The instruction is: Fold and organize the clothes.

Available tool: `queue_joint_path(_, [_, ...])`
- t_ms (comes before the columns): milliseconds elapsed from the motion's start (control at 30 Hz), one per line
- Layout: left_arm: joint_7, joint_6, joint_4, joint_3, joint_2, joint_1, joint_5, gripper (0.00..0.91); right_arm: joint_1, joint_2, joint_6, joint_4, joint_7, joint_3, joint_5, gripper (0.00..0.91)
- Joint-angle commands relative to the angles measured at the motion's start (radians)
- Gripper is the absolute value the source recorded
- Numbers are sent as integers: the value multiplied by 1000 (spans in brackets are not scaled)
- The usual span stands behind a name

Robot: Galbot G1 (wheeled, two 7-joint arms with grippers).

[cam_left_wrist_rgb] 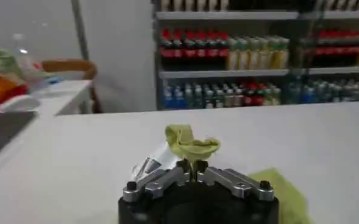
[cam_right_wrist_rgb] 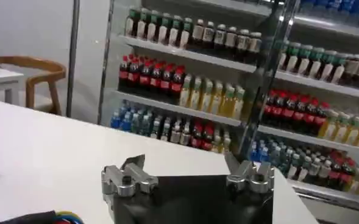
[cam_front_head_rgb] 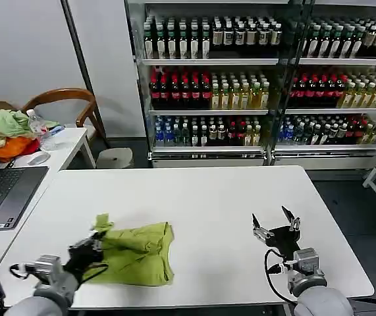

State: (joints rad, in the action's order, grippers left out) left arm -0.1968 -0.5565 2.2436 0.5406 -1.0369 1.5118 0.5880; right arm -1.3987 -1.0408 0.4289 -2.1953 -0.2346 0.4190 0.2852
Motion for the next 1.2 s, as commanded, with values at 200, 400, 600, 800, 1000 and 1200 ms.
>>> queue_joint_path(200, [39,17,-126,-240,-93,-157,-128,50,-19,-8,-1,0,0,24,-5,907])
queue_joint_path(400, [33,13,-161,-271,-111,-166,-152,50,-18,-11,-2,3,1,20,-6,907])
queue_joint_path(600, [15,40,-200,-284,-131,-181,-179,907,-21,-10,-4,2,2,15,-7,907])
queue_joint_path(800, [40,131,-191,-294,-138,-168,-165,907,-11,-12,-5,4,2,1,-7,907])
queue_joint_path(1000, [83,253,-114,-310,-156,-131,-160,907,3,-10,-6,8,3,-13,-7,907])
queue_joint_path(1200, [82,285,-36,-206,-127,-85,-161,907,12,-5,-10,9,6,-21,-6,907])
